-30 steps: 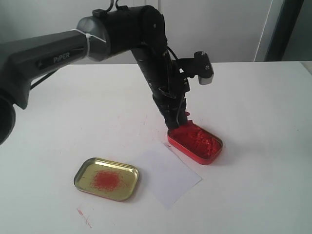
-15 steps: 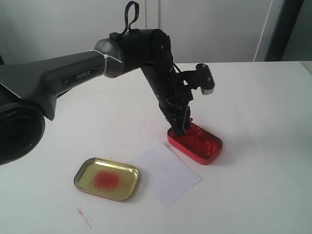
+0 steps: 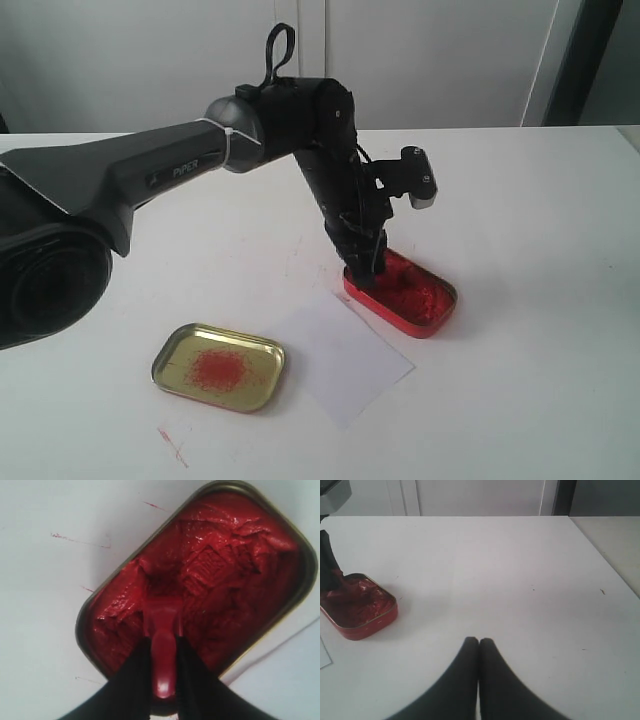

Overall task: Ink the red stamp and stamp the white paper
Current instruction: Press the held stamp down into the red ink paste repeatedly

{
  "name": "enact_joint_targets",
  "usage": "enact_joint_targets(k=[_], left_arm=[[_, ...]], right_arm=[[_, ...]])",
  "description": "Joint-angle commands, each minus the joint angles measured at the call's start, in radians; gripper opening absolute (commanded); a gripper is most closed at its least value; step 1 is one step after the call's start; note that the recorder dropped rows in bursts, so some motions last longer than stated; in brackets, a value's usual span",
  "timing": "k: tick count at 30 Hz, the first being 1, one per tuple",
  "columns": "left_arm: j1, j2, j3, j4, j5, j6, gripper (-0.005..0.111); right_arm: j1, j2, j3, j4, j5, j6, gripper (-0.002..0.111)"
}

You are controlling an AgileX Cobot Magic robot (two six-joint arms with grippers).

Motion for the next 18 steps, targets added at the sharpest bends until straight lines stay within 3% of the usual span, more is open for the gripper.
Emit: enact_joint_targets(k=[1, 18], left_arm=[[0.001, -0.003, -0.008, 0.013, 0.024, -0.008, 0.000], [0.001, 0.107, -0.006, 0.012, 0.016, -0.002, 0.000]], right_arm=[[0.001, -0.005, 0.006, 0.001, -0.014, 0.001, 0.000], [0.001, -0.005, 0.006, 0.001, -0.014, 0.001, 0.000]])
